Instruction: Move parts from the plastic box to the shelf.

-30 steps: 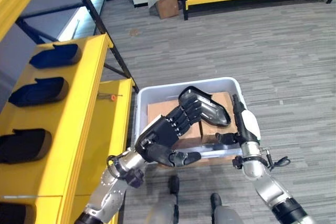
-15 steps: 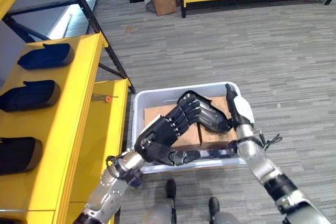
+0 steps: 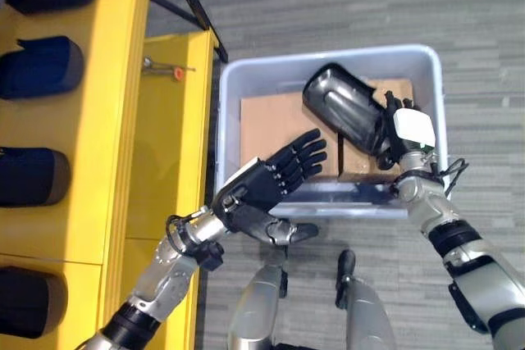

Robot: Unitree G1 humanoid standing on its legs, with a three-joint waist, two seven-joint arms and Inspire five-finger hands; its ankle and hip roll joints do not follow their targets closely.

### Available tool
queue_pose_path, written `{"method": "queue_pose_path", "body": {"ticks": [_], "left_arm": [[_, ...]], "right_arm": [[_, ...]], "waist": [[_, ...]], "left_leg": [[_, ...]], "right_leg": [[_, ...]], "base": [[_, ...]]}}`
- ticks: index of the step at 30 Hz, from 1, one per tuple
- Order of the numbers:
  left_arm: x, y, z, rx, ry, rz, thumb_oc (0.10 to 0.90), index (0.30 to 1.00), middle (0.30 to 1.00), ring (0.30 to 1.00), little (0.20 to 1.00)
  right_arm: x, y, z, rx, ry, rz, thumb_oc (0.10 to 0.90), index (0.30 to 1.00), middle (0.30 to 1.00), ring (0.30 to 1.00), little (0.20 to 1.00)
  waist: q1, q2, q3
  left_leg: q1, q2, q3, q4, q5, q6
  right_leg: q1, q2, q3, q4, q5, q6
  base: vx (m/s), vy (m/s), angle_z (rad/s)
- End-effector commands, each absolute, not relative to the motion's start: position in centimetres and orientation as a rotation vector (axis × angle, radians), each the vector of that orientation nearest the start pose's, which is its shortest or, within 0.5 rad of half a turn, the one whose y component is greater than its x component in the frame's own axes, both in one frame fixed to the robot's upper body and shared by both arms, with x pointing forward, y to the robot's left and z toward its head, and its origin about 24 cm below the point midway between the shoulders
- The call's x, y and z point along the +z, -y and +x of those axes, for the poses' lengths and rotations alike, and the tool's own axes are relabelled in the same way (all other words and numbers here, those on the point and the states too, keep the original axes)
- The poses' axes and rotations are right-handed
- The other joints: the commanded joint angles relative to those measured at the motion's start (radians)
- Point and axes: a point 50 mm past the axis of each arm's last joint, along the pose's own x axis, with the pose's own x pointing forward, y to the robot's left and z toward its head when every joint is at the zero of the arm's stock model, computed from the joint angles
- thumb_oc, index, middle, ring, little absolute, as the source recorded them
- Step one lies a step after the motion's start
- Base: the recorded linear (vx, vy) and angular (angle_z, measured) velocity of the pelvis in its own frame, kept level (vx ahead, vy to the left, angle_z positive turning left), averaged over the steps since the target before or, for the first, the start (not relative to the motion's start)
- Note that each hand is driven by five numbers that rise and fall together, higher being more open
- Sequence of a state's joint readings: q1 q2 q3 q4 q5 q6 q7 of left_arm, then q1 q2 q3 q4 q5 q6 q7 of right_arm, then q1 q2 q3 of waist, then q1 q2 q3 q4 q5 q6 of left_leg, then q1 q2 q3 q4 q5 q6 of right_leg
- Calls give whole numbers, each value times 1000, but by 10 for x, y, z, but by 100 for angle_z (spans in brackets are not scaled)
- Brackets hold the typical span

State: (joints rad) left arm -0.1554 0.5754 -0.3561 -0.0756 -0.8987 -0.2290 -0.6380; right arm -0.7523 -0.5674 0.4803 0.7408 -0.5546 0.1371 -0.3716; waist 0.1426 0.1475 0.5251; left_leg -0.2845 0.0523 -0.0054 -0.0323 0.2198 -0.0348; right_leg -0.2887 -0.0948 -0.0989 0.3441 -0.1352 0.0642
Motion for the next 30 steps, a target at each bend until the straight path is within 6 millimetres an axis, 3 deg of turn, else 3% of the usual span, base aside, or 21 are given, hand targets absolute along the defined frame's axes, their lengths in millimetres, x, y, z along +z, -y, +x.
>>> {"method": "queue_pose_path", "body": {"ticks": [1, 4, 12, 16, 23, 30], "left_arm": [[140, -127, 236, -1110, 486, -338, 900, 1000, 1000, 1000, 1000], [143, -123, 236, -1142, 486, -328, 900, 1000, 1000, 1000, 1000], [144, -117, 237, -1172, 462, -335, 900, 1000, 1000, 1000, 1000], [144, -111, 238, -1185, 454, -330, 900, 1000, 1000, 1000, 1000], [141, -107, 236, -1203, 424, -333, 900, 1000, 1000, 1000, 1000], [136, -100, 236, -1243, 376, -307, 900, 1000, 1000, 1000, 1000]], "right_arm": [[190, 198, 384, -348, 452, -1471, 900, 1000, 1000, 1000, 1000], [191, 202, 388, -375, 447, -1539, 900, 1000, 1000, 1000, 1000], [202, 200, 390, -487, 537, -1622, 900, 1000, 1000, 1000, 1000], [212, 206, 392, -604, 542, -1571, 900, 1000, 1000, 1000, 1000], [204, 222, 391, -722, 478, -1493, 900, 1000, 1000, 1000, 1000], [215, 230, 395, -785, 437, -1479, 900, 1000, 1000, 1000, 1000]], "waist": [[1, -5, -38], [8, 4, -6], [27, 11, -5], [38, 15, -5], [54, 27, -5], [72, 26, -5]], "left_leg": [[-6, -11, -40, 80, -119, -12], [-45, -19, -38, 91, -116, -4], [-147, -30, -44, 124, -113, 6], [-200, -39, -44, 139, -111, 11], [-262, -49, -51, 171, -114, 13], [-351, -59, -59, 213, -112, 20]], "right_leg": [[18, 3, -94, -49, 38, -51], [-29, 6, -90, -17, 37, -48], [-133, 9, -91, 29, 37, -45], [-186, 7, -96, 52, 38, -43], [-247, 2, -106, 104, 22, -44], [-333, -2, -118, 175, 8, -41]], "base": [[-18, -37, 3], [-7, -9, 1], [1, -2, 0], [0, 0, 0], [28, 3, 0], [25, -21, 5]]}}
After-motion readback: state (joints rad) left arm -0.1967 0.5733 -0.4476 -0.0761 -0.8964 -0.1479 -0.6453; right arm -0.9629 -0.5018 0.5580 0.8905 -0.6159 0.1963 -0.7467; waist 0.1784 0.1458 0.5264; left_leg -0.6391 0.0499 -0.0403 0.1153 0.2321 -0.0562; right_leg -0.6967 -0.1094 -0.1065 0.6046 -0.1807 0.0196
